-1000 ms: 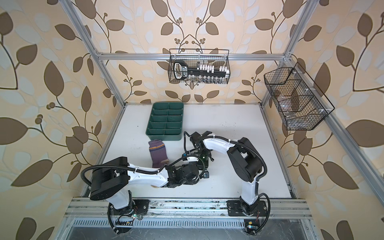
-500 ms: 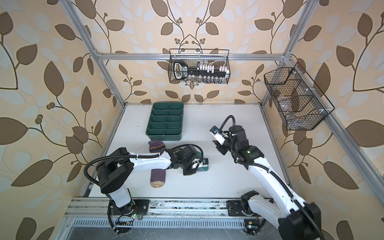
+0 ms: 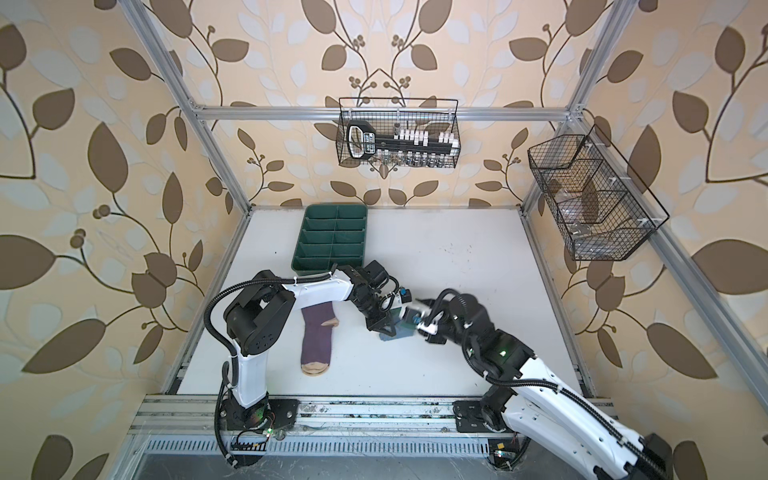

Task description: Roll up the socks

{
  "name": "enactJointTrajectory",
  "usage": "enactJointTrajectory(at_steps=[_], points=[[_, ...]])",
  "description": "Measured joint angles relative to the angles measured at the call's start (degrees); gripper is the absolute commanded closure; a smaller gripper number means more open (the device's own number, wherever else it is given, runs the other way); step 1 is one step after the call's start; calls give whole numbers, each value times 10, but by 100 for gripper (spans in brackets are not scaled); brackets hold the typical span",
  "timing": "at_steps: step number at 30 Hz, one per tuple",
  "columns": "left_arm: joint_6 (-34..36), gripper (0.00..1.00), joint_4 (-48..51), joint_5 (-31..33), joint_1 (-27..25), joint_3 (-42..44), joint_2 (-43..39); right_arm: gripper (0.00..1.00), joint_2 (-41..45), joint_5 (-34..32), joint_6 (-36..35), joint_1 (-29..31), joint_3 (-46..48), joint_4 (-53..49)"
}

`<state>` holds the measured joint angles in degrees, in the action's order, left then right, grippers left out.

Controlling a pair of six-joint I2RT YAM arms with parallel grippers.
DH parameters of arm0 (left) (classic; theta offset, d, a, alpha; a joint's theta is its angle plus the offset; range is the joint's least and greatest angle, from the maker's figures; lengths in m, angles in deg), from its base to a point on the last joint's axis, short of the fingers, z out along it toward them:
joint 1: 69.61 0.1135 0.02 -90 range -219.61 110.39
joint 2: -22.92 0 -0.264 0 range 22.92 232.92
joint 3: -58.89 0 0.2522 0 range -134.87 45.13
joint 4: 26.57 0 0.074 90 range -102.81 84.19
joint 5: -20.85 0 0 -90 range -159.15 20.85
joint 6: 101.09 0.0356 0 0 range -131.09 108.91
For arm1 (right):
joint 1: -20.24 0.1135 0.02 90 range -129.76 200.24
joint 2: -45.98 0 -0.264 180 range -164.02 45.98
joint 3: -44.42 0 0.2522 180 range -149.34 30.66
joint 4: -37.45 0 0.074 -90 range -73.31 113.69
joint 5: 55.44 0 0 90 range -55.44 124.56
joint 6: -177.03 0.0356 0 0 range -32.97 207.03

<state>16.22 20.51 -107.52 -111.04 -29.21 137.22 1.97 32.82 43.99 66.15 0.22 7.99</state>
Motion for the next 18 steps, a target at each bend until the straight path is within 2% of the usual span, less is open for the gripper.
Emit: enactJointTrajectory(at_steps=[3, 6, 7, 13, 16, 18], points=[[-10, 100, 16, -18, 12, -14, 14, 54, -77, -71, -37, 71, 23, -5], [-19, 100, 30, -33, 19, -27, 26, 53, -155, -122, -55, 92, 24, 16], [-21, 100, 32, -37, 21, -30, 30, 50, -179, -134, -61, 95, 24, 30], [-27, 100, 39, -57, 29, -36, 40, 49, -292, -171, -82, 92, 24, 130], [-29, 100, 39, -58, 29, -36, 40, 52, -339, -176, -93, 86, 24, 174], [-31, 100, 39, -58, 29, -36, 40, 57, -365, -178, -100, 80, 24, 198]])
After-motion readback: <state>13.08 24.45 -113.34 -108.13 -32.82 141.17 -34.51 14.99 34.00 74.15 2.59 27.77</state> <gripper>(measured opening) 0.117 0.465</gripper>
